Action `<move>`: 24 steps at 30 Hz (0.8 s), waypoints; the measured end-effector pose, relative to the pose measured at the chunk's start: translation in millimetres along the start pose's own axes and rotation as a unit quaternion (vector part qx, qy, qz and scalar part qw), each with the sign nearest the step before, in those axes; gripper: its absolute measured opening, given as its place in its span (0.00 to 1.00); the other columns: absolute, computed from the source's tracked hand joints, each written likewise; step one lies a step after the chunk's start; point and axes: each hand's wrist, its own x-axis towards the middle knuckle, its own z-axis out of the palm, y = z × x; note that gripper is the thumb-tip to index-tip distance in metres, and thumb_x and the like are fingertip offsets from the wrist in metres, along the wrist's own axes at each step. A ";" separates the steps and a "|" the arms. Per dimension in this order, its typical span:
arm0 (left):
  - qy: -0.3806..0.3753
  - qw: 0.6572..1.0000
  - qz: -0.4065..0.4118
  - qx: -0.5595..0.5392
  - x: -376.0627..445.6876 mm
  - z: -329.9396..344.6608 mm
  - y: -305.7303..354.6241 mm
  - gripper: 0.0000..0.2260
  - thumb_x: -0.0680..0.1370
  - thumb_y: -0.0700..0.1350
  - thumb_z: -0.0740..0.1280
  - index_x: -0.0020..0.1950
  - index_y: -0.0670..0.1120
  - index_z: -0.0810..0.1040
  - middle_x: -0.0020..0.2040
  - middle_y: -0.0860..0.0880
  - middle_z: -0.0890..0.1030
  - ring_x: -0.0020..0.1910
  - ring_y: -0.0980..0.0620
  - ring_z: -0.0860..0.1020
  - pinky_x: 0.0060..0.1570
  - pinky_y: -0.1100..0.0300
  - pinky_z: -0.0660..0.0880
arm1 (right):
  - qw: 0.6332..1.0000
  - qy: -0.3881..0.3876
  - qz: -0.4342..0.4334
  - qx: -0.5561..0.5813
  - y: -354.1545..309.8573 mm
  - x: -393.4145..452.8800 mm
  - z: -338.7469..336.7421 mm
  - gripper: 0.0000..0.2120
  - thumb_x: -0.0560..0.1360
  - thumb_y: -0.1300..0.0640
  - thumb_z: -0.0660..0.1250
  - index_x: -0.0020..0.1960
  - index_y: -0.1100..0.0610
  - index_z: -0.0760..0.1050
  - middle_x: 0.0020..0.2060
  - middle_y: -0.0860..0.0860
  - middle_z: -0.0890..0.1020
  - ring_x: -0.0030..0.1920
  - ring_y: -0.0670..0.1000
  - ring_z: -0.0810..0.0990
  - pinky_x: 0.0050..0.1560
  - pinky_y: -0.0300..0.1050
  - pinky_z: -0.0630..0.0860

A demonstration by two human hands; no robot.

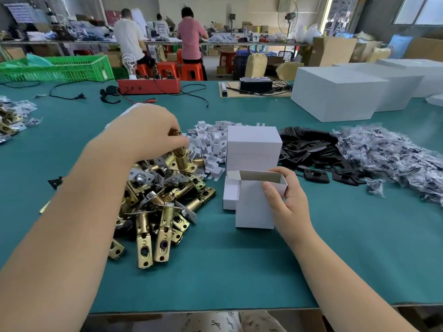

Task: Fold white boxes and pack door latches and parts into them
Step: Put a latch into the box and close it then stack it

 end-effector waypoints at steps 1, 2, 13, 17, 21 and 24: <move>0.019 1.000 0.010 -0.011 -1.2 -3.3 7.9 0.19 0.80 0.57 0.60 0.50 0.45 0.83 0.44 0.47 0.80 0.44 0.49 0.77 0.45 0.54 0.75 | 1.000 0.000 -0.002 -0.004 0.1 0.0 -0.3 0.14 0.68 0.36 0.59 0.53 0.37 0.68 0.42 0.47 0.78 0.39 0.50 0.74 0.39 0.42 0.72; 0.043 0.998 0.017 -0.032 -2.9 -6.8 16.3 0.17 0.80 0.55 0.59 0.53 0.45 0.82 0.48 0.46 0.78 0.49 0.47 0.76 0.51 0.52 0.74 | 1.000 0.000 -0.003 -0.005 0.4 0.1 -0.7 0.15 0.68 0.36 0.59 0.53 0.37 0.68 0.40 0.48 0.77 0.37 0.48 0.73 0.37 0.39 0.70; 0.235 0.947 0.012 -0.219 -9.3 -16.4 116.7 0.15 0.83 0.52 0.57 0.46 0.44 0.75 0.37 0.51 0.65 0.39 0.52 0.66 0.37 0.62 0.57 | 1.000 -0.008 -0.004 -0.001 1.3 1.4 -0.4 0.25 0.70 0.38 0.60 0.64 0.47 0.70 0.47 0.41 0.80 0.43 0.48 0.76 0.45 0.39 0.73; 0.231 0.951 0.008 -0.206 -7.6 3.0 132.5 0.17 0.83 0.52 0.56 0.62 0.43 0.76 0.45 0.48 0.66 0.45 0.51 0.66 0.42 0.64 0.57 | 1.000 -0.002 -0.006 0.001 1.0 1.9 0.5 0.23 0.70 0.39 0.60 0.62 0.45 0.70 0.38 0.43 0.77 0.36 0.45 0.72 0.38 0.33 0.69; 0.249 0.949 0.007 -0.192 -10.8 5.7 135.3 0.17 0.83 0.52 0.58 0.63 0.42 0.77 0.45 0.48 0.65 0.45 0.51 0.64 0.42 0.63 0.56 | 1.000 -0.008 -0.012 -0.007 2.1 3.8 -0.3 0.15 0.70 0.40 0.60 0.56 0.36 0.68 0.41 0.34 0.78 0.38 0.44 0.73 0.39 0.34 0.69; 0.243 0.953 0.020 -0.180 -14.7 4.6 138.0 0.17 0.83 0.52 0.58 0.64 0.42 0.77 0.45 0.48 0.64 0.45 0.51 0.63 0.42 0.63 0.54 | 1.000 0.004 -0.017 -0.019 3.8 3.6 0.9 0.20 0.70 0.40 0.59 0.60 0.43 0.69 0.35 0.30 0.74 0.33 0.39 0.70 0.36 0.28 0.66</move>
